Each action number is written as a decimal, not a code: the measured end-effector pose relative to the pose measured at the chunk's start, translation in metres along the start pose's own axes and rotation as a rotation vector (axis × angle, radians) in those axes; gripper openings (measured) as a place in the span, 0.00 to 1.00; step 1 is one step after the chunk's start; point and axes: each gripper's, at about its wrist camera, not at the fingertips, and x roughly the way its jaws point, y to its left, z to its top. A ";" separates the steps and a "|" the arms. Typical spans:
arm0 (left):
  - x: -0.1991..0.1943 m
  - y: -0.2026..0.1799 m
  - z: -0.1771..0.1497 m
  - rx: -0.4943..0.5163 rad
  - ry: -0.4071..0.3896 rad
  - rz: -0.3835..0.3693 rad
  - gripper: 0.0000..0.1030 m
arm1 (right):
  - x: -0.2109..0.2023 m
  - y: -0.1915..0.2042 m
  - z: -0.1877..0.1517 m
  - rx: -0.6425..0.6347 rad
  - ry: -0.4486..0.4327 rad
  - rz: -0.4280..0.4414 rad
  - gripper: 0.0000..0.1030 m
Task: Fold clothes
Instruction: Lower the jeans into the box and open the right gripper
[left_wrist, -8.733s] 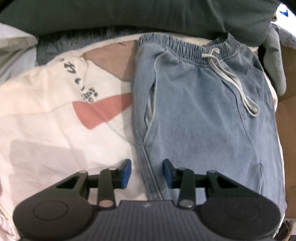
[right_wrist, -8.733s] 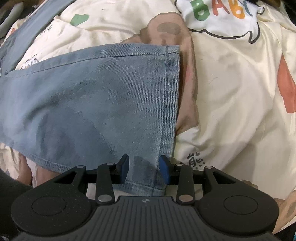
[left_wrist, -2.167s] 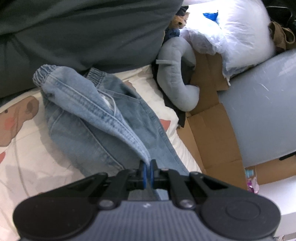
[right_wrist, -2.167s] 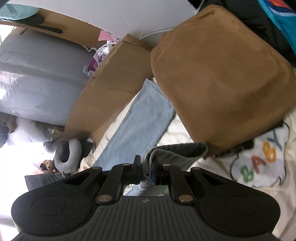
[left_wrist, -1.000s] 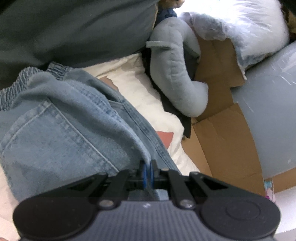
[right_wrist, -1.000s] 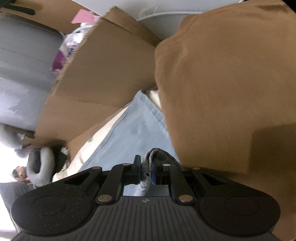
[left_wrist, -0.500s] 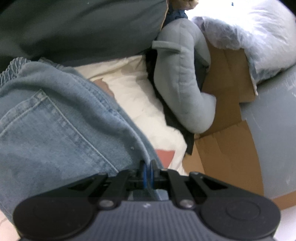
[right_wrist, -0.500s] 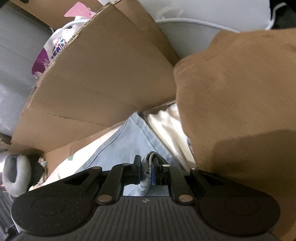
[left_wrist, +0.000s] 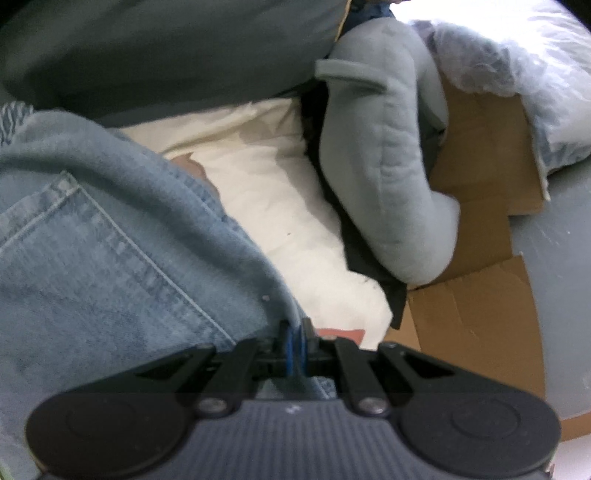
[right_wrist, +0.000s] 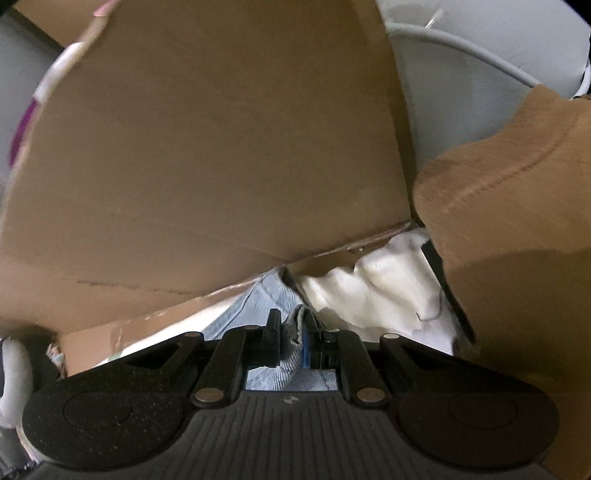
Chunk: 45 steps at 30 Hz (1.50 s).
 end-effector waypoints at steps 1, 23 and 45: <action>0.003 0.001 0.001 -0.002 0.004 0.003 0.04 | 0.002 0.001 0.002 0.004 -0.003 -0.007 0.10; 0.015 -0.010 -0.001 0.111 0.058 -0.027 0.08 | -0.041 -0.005 -0.010 -0.156 -0.085 0.028 0.40; 0.017 -0.034 0.007 0.217 0.038 -0.065 0.00 | -0.008 0.067 -0.057 -0.452 -0.013 0.118 0.41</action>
